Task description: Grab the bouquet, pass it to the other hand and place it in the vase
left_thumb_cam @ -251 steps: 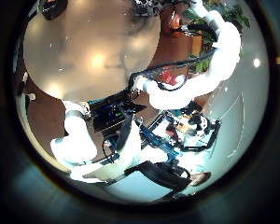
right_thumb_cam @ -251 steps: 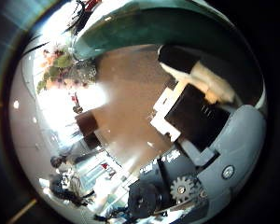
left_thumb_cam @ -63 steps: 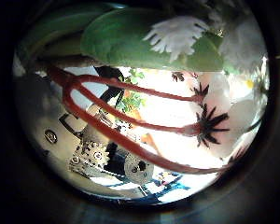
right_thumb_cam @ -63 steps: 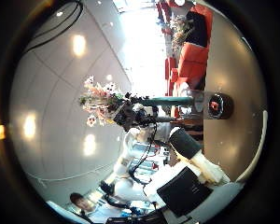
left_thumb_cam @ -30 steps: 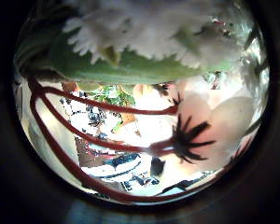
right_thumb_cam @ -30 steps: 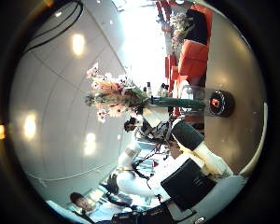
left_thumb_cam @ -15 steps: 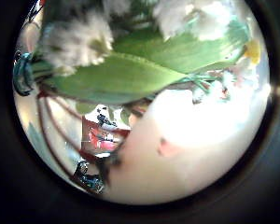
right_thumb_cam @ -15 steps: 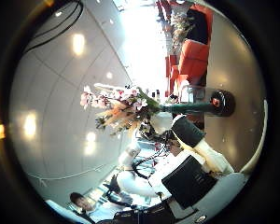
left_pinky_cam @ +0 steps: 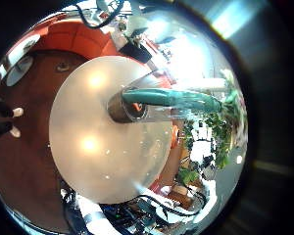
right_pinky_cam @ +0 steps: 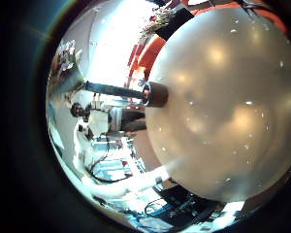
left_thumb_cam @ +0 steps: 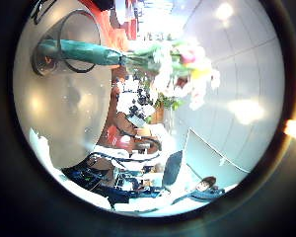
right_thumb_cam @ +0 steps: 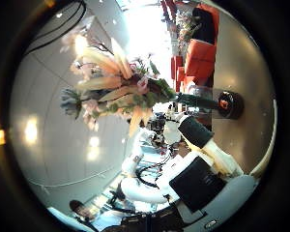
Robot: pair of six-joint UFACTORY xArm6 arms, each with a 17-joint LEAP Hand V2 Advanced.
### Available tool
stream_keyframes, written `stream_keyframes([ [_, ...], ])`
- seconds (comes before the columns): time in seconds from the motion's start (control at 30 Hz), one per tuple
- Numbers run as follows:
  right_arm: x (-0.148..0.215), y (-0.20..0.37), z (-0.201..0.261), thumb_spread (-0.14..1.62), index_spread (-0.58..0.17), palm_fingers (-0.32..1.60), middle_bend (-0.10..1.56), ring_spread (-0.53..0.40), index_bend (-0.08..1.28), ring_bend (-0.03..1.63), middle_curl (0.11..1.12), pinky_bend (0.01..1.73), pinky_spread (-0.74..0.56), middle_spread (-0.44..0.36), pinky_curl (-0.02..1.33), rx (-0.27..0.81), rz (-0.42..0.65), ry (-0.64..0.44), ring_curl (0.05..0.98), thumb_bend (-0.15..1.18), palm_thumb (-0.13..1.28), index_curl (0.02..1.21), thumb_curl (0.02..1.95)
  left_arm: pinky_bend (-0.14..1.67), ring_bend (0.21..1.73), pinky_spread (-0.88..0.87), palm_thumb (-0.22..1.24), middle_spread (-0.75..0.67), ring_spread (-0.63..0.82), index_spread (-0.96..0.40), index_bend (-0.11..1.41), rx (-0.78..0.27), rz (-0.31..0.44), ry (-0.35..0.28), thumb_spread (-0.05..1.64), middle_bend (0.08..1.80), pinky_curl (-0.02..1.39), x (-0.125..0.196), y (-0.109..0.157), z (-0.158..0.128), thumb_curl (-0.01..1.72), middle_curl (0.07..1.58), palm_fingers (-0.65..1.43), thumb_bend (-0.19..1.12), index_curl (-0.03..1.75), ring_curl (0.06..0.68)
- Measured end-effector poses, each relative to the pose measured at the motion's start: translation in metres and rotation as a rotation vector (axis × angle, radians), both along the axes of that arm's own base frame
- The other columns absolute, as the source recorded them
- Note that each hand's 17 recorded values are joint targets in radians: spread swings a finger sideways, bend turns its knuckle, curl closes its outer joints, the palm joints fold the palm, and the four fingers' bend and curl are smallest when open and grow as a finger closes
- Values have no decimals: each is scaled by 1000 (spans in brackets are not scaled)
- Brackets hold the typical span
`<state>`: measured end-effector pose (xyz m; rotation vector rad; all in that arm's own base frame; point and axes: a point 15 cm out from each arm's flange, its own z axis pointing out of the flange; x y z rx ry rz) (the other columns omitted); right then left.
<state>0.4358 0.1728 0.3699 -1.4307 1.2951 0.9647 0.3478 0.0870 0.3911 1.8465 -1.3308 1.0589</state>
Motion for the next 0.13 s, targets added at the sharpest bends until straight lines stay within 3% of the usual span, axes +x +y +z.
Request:
stream_keyframes([
  [0.13, 3, -1, -3, 1065, -181, 171, 181, 218, 183, 346, 296, 425, 471, 161, 289, -10, 43, -15, 270, -18, 834, 356, 582, 180, 417, 619, 102, 631, 725, 275, 174, 19, 50, -1, 886, 162, 263, -11, -9, 5, 328, 187, -85, -33, 325, 172],
])
